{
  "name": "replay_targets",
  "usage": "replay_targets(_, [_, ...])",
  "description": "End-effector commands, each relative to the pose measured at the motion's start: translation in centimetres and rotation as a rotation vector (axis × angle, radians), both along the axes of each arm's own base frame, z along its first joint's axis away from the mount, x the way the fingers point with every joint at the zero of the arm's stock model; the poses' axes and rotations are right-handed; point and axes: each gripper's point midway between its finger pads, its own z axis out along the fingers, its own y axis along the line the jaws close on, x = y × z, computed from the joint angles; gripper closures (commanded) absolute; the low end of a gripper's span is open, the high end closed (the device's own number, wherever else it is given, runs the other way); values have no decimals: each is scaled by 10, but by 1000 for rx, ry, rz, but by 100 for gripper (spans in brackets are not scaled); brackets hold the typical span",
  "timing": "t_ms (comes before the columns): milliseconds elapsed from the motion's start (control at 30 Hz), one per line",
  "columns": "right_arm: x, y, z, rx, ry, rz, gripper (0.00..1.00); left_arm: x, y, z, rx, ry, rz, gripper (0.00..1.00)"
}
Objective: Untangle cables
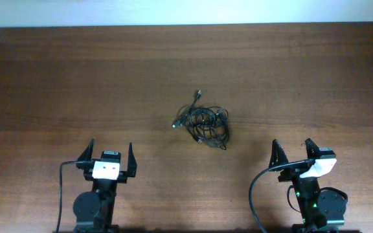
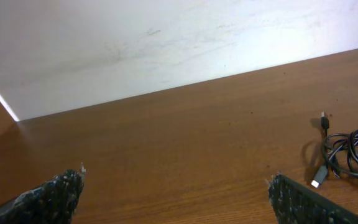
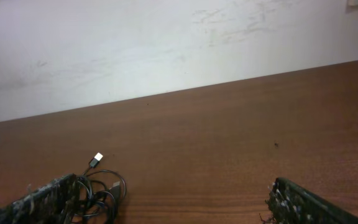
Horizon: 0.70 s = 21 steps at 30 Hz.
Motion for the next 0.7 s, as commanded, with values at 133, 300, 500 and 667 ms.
replay_targets(133, [0,4,-3,6,6,18,1,0,1,-2,-5,1,8,1])
replay_targets(300, [0,5,-3,7,6,26,1,0,4,3,4,-19,27,1])
replay_targets(500, [0,5,-3,6,5,26,1,0,-10,6,-2,-26,-56,1])
replay_targets(667, [0,5,1,6,-10,26,1,-1,-14,14,-2,-59,-83,1])
